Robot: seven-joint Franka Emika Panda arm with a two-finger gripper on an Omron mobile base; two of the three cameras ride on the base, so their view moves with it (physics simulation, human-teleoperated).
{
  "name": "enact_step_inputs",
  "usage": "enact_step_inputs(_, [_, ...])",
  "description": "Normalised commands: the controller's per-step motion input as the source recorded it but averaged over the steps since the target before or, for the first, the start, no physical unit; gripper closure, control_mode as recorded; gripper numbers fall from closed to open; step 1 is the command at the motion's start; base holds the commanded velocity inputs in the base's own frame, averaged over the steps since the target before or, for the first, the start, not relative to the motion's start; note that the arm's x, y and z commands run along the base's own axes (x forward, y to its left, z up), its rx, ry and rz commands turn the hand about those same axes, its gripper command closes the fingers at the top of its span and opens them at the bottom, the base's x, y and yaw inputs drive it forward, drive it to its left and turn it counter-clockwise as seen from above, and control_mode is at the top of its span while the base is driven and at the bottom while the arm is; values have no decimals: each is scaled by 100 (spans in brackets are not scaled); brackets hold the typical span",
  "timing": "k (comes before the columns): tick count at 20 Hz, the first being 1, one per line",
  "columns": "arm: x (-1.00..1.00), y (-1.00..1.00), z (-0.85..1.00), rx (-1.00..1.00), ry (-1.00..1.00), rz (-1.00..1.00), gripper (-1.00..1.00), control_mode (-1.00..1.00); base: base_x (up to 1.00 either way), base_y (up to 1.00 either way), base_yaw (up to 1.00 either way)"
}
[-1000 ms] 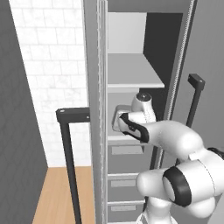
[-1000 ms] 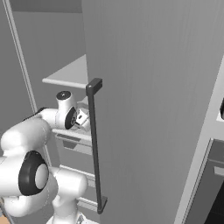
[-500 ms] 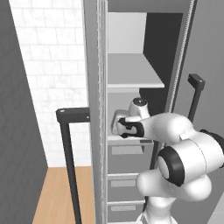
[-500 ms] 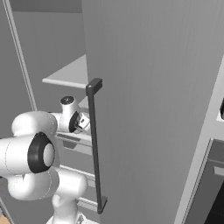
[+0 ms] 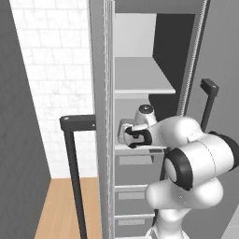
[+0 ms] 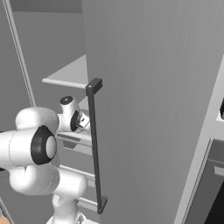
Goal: Take the meat container that has the shrimp and place it on the second highest rack of the freezer. Then take the vegetable container that has the bell pepper and sweet potato and place it on the highest rack of the freezer.
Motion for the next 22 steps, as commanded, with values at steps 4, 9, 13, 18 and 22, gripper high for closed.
enact_step_inputs(4, [24,0,6,0,0,0,100,-100,0,0,0])
enact_step_inputs(9, [4,0,0,0,0,0,-100,-100,0,0,0])
enact_step_inputs(13, [0,0,0,0,0,0,-100,-100,0,0,0])
enact_step_inputs(18, [0,0,1,0,-7,0,-100,-100,0,0,0])
enact_step_inputs(22, [-49,0,13,0,-14,0,-100,-100,0,0,0])
